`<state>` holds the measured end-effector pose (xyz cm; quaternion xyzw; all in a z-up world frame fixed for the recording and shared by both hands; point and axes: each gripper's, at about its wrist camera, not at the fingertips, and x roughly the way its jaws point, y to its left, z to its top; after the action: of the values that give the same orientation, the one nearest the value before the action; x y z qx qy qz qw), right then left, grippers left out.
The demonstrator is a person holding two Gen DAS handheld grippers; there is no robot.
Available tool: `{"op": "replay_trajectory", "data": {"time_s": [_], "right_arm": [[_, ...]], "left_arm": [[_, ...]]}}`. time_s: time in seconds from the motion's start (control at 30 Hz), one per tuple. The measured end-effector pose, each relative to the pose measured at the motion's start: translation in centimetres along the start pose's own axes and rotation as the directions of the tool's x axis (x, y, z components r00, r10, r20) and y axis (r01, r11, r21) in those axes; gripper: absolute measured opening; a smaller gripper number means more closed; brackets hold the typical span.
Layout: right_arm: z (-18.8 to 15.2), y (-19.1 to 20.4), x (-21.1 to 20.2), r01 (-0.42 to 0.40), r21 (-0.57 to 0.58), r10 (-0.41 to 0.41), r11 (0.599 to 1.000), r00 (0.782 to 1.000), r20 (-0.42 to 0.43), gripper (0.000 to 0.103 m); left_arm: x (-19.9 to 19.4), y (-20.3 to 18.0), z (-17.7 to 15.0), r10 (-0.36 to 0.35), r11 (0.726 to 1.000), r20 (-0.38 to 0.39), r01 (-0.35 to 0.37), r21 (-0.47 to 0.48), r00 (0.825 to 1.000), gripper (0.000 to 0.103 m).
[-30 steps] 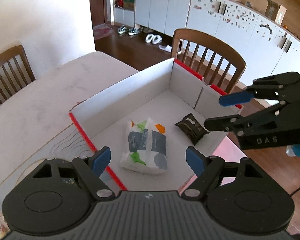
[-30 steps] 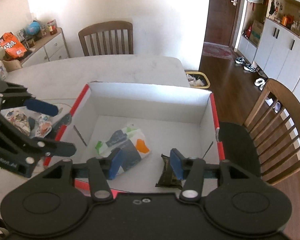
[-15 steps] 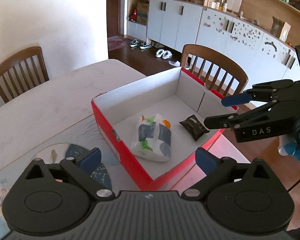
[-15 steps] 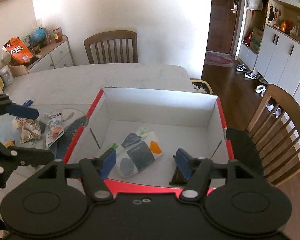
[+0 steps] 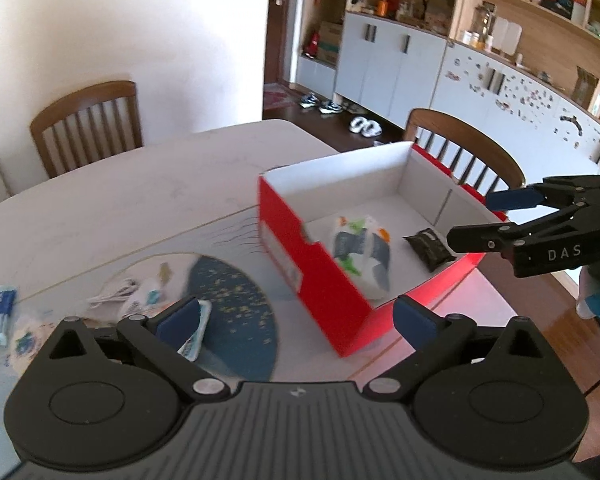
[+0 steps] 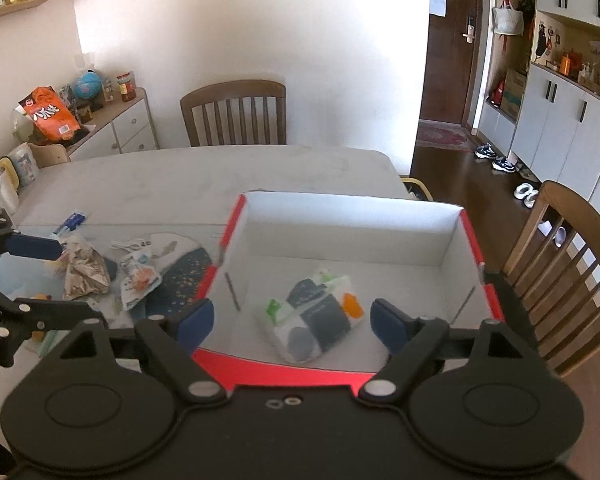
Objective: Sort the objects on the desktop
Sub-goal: 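Withdraw both tools from the shoebox back toward the table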
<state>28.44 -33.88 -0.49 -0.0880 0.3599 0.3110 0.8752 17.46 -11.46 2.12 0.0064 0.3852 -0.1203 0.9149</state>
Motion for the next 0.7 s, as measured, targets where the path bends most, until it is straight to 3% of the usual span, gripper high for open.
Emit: {"op": "replay_trajectory", "data": {"time_s": [0.4,0.7], "right_arm": [[-0.3,8.2,0.8,-0.040,-0.014,0.040,0.999,0.999,0.008,0.086],[-1.0,14.2,2.3,-0.064,-0.048,0.064,0.997,0.998,0.002,0.086]], "left_arm": [[-3.7,6.9,-4.8,0.126,0.991,0.017,-0.125,-0.045,0.992,0.103],[-5.2,11.7,-8.1,0.177,0.981,0.017,-0.175,-0.085,0.984,0.103]]}}
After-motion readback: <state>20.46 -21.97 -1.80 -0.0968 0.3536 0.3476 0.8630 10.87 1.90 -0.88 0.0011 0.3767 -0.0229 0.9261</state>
